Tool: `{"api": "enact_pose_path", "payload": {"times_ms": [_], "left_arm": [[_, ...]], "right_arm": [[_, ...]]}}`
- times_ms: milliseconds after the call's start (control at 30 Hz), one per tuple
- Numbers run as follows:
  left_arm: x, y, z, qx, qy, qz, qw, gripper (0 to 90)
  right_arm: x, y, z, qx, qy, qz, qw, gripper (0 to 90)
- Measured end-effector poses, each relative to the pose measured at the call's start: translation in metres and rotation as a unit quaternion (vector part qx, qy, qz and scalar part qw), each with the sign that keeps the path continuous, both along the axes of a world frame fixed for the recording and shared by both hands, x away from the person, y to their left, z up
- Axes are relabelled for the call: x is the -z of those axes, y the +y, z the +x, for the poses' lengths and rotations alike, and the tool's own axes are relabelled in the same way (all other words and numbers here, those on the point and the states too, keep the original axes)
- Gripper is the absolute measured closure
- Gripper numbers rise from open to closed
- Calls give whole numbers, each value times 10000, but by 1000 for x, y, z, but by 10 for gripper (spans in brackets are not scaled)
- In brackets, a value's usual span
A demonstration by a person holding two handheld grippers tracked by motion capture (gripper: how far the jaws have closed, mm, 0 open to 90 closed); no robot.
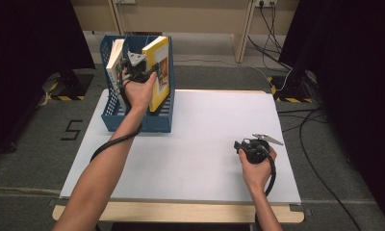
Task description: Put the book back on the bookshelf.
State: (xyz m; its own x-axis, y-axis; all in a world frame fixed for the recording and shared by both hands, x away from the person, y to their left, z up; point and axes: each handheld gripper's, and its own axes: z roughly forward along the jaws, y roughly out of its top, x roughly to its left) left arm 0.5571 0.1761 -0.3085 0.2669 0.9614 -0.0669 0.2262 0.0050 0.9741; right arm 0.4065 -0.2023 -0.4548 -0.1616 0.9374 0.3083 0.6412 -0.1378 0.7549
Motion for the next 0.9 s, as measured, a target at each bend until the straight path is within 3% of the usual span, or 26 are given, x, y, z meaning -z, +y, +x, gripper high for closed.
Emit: {"api": "enact_pose_path", "payload": {"times_ms": [900], "left_arm": [[25, -12, 17, -119, 66, 54, 9999, 754]], "right_arm": [[6, -7, -3, 24, -81, 58, 9999, 651]]}}
